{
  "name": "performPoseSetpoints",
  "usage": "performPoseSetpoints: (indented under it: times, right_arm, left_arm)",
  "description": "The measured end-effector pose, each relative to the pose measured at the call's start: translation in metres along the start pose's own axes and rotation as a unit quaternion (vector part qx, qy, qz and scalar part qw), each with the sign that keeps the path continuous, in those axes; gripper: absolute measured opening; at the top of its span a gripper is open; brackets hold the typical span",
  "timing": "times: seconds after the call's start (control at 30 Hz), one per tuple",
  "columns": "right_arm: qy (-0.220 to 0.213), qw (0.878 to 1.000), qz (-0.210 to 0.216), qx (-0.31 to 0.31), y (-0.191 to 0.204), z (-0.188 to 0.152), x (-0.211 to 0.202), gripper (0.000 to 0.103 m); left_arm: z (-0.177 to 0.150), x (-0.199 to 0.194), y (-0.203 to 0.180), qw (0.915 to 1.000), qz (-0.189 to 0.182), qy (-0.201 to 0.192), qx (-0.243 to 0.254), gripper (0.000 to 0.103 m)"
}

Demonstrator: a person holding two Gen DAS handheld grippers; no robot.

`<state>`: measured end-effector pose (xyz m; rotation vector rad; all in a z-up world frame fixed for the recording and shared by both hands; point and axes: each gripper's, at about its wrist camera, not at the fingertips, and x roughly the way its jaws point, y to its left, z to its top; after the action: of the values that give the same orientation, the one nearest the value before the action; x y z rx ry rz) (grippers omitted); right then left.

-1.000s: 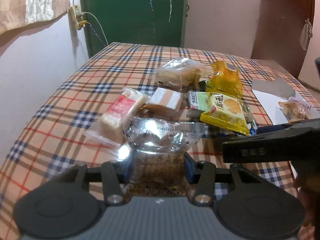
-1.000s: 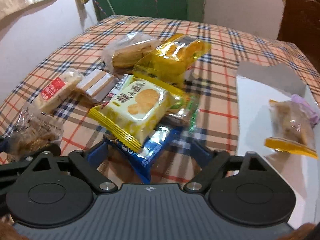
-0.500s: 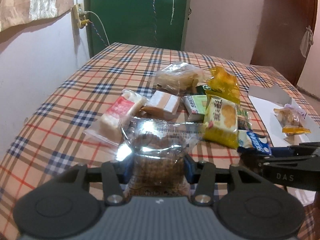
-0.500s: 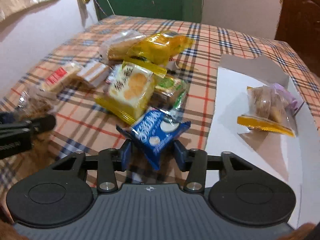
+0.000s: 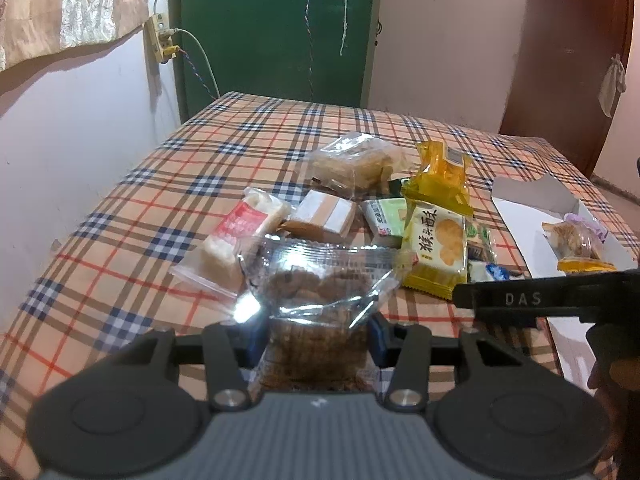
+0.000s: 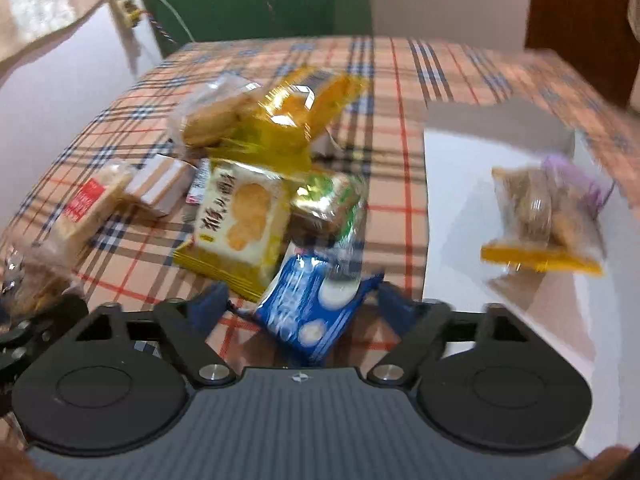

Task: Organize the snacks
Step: 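Grasp the clear bag of brown cookies with the left tool while the right tool grasps the blue pack, then carry both packs over the white box and open both tools to release them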

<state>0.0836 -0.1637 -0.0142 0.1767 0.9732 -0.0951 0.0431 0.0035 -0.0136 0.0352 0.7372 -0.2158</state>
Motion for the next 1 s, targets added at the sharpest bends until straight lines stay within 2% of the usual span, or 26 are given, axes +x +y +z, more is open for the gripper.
performPoseSetpoints:
  times: [0.03, 0.1, 0.17, 0.47, 0.73, 1.0]
  right_arm:
    - [-0.005, 1.0, -0.008, -0.005, 0.001, -0.001, -0.002, 0.08]
    - [-0.006, 1.0, -0.004, -0.016, 0.001, -0.004, -0.006, 0.075]
    - [-0.009, 1.0, -0.002, -0.016, 0.0, -0.009, -0.012, 0.056]
    - [-0.038, 0.998, 0.0, -0.049, 0.0, -0.034, -0.05, 0.056]
    - [-0.079, 0.995, -0.003, -0.062, -0.001, -0.036, -0.09, 0.056]
    - [-0.098, 0.993, -0.008, -0.063, -0.002, -0.041, -0.118, 0.056]
  left_arm:
    - [0.0, 0.0, 0.0, 1.0, -0.001, -0.001, -0.001, 0.047]
    - [0.0, -0.001, -0.001, 1.0, 0.0, -0.002, 0.0, 0.047]
    - [0.0, -0.001, -0.001, 1.0, 0.0, -0.002, -0.001, 0.047]
    - [-0.001, -0.014, -0.009, 0.9999, -0.003, -0.011, -0.001, 0.047]
    - [0.002, -0.033, -0.02, 0.9997, -0.008, -0.024, -0.006, 0.047]
    - [0.003, -0.051, -0.028, 0.9992, -0.012, -0.036, -0.006, 0.047]
